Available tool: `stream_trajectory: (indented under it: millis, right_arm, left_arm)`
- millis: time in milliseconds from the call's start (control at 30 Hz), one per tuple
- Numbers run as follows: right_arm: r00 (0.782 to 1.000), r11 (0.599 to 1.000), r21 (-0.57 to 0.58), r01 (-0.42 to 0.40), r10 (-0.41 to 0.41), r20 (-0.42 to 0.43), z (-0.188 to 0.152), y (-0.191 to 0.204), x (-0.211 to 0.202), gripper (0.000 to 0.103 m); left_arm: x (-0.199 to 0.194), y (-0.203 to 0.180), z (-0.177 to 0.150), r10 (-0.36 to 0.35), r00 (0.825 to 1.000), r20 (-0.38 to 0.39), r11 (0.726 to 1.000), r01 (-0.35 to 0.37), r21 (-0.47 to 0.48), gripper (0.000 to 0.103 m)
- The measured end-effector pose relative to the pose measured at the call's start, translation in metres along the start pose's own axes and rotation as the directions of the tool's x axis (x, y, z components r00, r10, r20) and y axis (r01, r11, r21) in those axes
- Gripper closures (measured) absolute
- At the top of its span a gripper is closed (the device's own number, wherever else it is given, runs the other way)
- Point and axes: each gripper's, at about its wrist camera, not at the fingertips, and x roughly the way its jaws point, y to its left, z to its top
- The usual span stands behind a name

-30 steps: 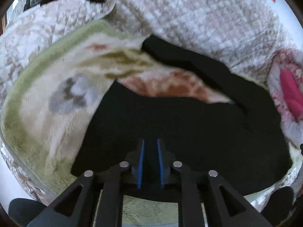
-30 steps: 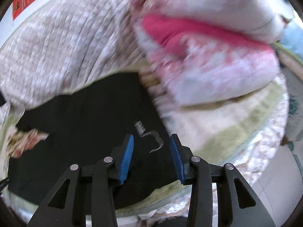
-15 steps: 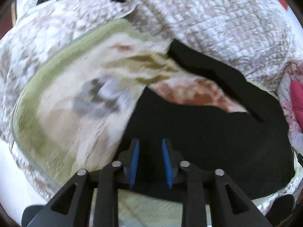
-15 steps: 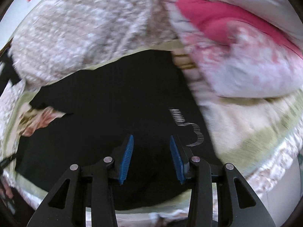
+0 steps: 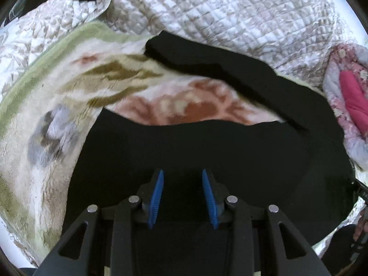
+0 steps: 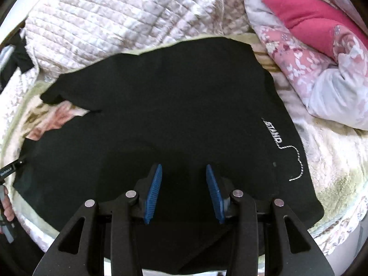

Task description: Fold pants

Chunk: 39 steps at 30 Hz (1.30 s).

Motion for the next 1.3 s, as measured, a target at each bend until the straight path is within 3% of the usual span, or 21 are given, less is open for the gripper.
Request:
stream_trajectory:
  millis: [100,300,600,833,1000,1100,1200,1300]
  right_arm:
    - [0.999,0.999,-0.011,-0.039,0.039,0.017,0.001,0.01,-0.005,0.062]
    - [0.993,0.992,-0.076,-0.099,0.103,0.052,0.004,0.032,-0.01,0.062]
    - [0.989,0.978,-0.153,-0.143,0.149,0.026,0.021,0.041,0.001,0.054]
    - [0.991,0.963,-0.24,-0.119,0.129,0.027,0.071,0.031,0.026,0.054]
    - [0.995,0.949,-0.304,-0.084,0.097,0.03,0.12,0.019,0.055,0.047]
    - [0.996,0.943,-0.323,-0.078,0.09,0.023,0.15,0.013,0.076,0.043]
    - [0.997,0.934,-0.35,-0.065,0.078,0.023,0.172,0.01,0.095,0.041]
    - [0.998,0.925,-0.377,-0.053,0.061,0.01,0.194,0.009,0.117,0.041]
  left_arm:
    - [-0.01,-0.014,0.003,-0.015,1.0,0.027,0.999,0.014,0.034,0.052]
    - [-0.013,-0.043,0.014,-0.031,0.998,0.048,0.994,0.025,0.105,0.039]
    - [-0.01,-0.069,0.033,-0.077,0.994,0.074,0.983,0.063,0.173,0.033]
    - [0.027,-0.072,0.083,-0.131,0.991,0.039,0.973,0.121,0.195,0.033]
    - [0.054,-0.075,0.127,-0.143,0.988,0.052,0.964,0.127,0.235,0.034]
    - [0.08,-0.079,0.15,-0.108,0.994,0.032,0.96,0.096,0.263,0.034]
    - [0.107,-0.079,0.17,-0.113,0.994,0.002,0.963,0.109,0.246,0.034]
    - [0.127,-0.081,0.187,-0.082,0.996,0.02,0.965,0.075,0.25,0.033]
